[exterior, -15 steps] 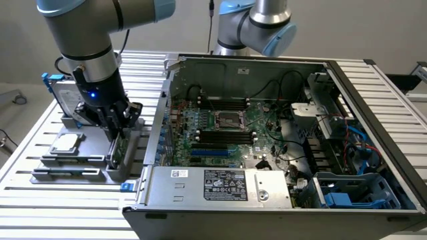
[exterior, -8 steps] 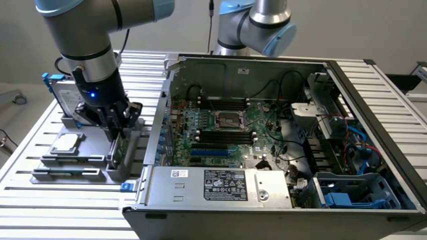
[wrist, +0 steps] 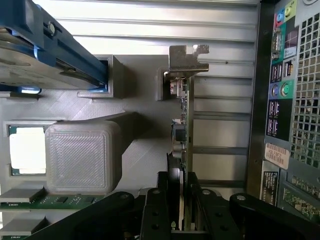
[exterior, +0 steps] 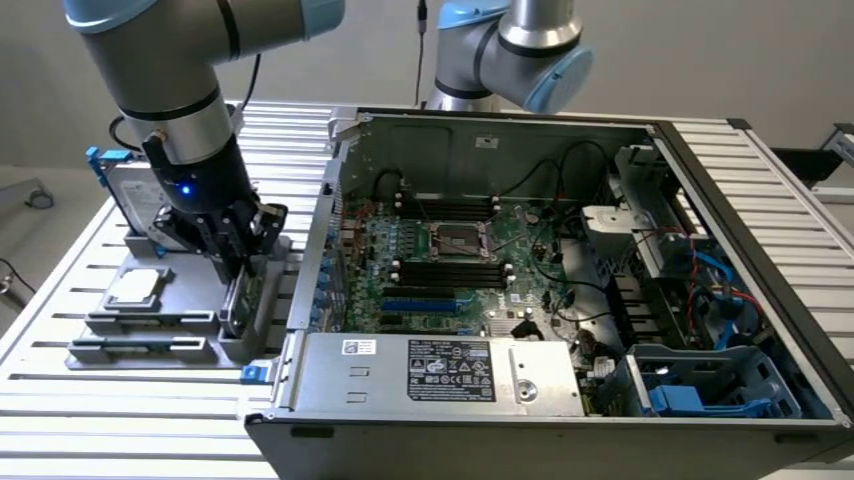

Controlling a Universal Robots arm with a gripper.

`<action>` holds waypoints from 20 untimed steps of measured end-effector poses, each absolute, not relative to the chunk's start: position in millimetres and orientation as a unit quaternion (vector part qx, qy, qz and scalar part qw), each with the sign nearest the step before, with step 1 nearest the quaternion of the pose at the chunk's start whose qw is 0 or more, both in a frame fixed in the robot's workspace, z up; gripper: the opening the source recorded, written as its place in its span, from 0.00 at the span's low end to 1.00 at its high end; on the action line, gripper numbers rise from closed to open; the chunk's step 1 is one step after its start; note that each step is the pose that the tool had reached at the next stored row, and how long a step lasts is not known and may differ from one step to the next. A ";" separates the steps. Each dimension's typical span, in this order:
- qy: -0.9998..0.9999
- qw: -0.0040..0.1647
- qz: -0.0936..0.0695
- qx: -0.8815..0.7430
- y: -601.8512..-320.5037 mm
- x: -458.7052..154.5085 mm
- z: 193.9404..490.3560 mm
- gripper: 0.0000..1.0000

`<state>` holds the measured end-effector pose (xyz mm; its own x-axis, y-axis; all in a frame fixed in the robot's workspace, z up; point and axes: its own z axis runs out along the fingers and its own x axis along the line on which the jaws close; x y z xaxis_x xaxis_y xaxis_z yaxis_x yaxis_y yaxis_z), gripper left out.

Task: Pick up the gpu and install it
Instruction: 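Pick up the gpu and move the gpu toward the slot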

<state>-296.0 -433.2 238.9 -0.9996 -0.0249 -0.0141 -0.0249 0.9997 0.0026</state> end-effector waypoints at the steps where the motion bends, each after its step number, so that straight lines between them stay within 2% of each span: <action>1: 1.000 0.007 0.002 -0.012 -433.2 -296.1 239.0 0.26; 20: 0.999 0.007 0.039 -0.012 -433.2 -296.0 272.1 0.26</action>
<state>-296.0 -433.2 272.1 -0.9996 -0.0236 -0.0157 -0.0248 0.9967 0.0779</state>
